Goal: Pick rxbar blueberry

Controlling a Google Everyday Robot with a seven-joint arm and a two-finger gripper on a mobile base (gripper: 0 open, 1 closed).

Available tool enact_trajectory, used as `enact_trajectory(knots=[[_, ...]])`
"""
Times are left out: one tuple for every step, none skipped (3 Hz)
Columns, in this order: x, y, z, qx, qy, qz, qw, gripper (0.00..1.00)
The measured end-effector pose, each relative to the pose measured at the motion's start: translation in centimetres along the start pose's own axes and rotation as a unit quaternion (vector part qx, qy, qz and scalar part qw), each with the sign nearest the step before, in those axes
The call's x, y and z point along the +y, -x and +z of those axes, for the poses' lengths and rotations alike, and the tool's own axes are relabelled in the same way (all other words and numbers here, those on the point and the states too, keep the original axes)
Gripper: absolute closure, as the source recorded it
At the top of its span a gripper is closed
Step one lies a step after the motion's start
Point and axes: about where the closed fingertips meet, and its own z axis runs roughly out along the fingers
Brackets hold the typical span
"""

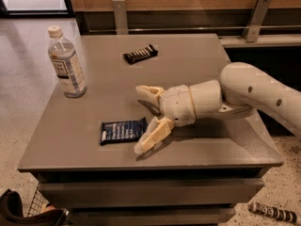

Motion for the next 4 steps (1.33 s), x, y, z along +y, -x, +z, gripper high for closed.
enact_trajectory(knots=[[0.7,0.2,1.8,0.010,0.013,-0.016,0.9997,0.00],[1.4,-0.3,3.2,0.026,0.026,-0.024,0.9990,0.00],[1.7,-1.7,4.2,0.032,0.027,-0.024,0.9988,0.20],[1.7,-1.6,4.2,0.032,0.028,-0.024,0.9988,0.43]])
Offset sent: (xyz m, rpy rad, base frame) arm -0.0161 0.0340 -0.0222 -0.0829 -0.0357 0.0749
